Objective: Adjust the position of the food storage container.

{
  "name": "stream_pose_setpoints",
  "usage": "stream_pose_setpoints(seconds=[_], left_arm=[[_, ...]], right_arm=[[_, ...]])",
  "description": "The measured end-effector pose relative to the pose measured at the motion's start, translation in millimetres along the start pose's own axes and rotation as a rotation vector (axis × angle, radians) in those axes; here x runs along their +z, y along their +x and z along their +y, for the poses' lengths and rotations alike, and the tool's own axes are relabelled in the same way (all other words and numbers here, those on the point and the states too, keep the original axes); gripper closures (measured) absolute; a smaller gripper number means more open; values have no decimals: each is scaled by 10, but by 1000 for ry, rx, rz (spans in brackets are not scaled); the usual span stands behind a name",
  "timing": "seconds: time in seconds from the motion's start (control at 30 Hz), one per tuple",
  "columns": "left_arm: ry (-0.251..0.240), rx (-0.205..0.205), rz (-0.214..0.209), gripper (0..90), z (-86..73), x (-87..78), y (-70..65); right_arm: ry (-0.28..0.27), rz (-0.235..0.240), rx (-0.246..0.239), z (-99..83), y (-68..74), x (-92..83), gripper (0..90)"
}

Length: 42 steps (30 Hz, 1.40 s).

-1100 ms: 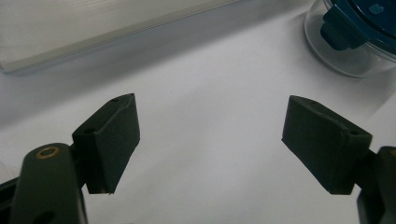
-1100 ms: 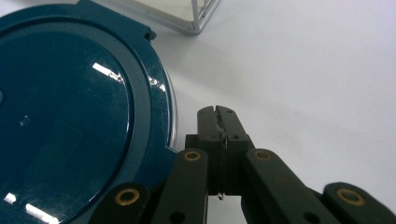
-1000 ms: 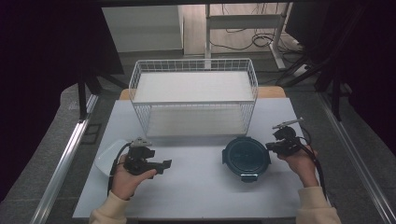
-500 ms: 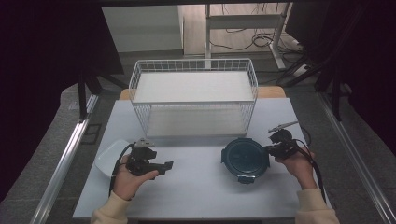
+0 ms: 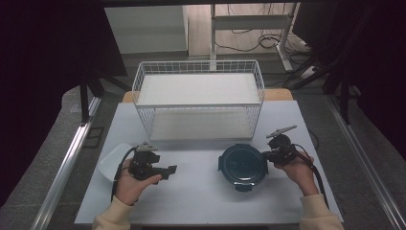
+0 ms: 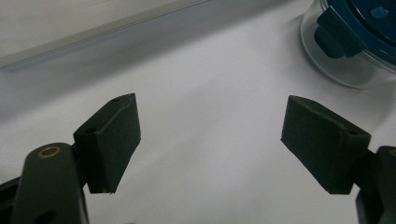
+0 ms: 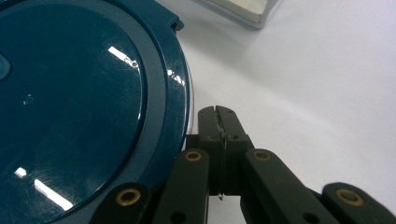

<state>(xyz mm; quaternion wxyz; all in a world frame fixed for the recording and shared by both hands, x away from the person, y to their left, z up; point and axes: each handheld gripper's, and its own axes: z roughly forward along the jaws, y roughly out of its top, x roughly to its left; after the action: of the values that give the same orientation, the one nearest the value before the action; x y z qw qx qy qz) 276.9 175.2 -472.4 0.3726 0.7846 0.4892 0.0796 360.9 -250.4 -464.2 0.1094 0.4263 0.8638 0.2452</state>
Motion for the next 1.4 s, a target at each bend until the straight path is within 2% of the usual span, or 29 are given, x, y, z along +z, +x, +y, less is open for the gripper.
stream_pose_setpoints(seconds=[0.33,0.6,0.8,1.13,1.4], left_arm=[[4,-8,6,198,-5,5,26],[0,-4,4,198,-2,-16,23],[9,-3,5,199,-6,7,23],[10,-1,5,199,-5,13,14],[6,2,7,200,3,0,15]], right_arm=[[4,20,-21,22,93,23,896],[12,37,-46,49,228,45,896],[12,91,-55,65,314,72,896],[9,105,-72,80,404,92,896],[8,111,-88,106,529,129,896]])
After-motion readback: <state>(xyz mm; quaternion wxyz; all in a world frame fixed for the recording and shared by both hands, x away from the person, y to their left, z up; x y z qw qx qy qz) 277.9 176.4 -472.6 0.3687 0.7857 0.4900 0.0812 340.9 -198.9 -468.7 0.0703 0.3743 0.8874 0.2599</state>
